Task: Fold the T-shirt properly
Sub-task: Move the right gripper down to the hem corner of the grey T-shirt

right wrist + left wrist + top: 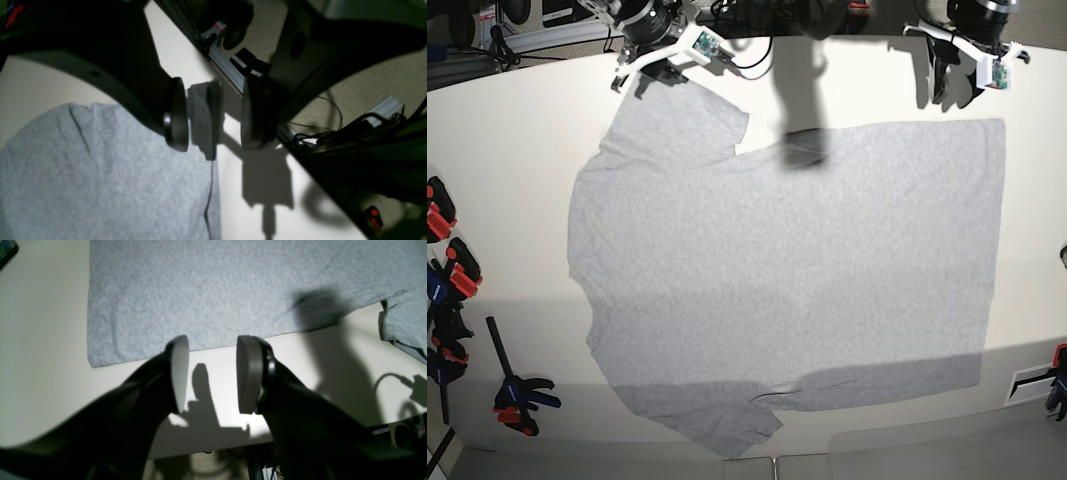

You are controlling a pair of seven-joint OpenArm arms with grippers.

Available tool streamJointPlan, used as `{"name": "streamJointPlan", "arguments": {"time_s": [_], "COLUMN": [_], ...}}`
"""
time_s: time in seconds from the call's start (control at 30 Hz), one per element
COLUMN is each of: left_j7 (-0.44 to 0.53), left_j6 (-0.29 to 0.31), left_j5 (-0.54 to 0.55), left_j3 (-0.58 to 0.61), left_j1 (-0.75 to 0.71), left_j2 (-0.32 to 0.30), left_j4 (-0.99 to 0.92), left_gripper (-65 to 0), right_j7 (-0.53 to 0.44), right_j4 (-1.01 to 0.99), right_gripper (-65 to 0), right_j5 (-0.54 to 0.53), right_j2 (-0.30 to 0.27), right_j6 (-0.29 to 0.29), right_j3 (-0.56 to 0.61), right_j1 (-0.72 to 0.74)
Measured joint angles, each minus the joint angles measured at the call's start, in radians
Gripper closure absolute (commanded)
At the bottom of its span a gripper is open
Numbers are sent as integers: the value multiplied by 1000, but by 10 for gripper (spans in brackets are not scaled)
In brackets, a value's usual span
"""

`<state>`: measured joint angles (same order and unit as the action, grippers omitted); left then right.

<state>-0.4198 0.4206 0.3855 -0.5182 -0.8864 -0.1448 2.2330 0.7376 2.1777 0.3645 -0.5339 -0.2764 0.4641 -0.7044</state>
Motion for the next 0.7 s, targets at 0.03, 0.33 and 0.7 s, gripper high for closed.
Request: {"name": "streamJointPlan", "arguments": {"time_s": [0.03, 0.33, 0.7], "left_j7": [0, 0, 0], "left_j6": [0, 0, 0], "left_j5": [0, 0, 0], "left_j3": [0, 0, 0], "left_j1": [0, 0, 0], "left_j2": [0, 0, 0], "left_j4": [0, 0, 0], "left_gripper": [-219, -219, -219], "right_j7": [0, -10, -67], "right_j4": [0, -11, -170], "right_gripper": [-250, -250, -250], "right_j5": [-2, -85, 1], "right_j2": [0, 0, -1], "right_j6": [0, -94, -89], "right_j3": [-15, -107, -109], "right_j1": [0, -2, -2]}}
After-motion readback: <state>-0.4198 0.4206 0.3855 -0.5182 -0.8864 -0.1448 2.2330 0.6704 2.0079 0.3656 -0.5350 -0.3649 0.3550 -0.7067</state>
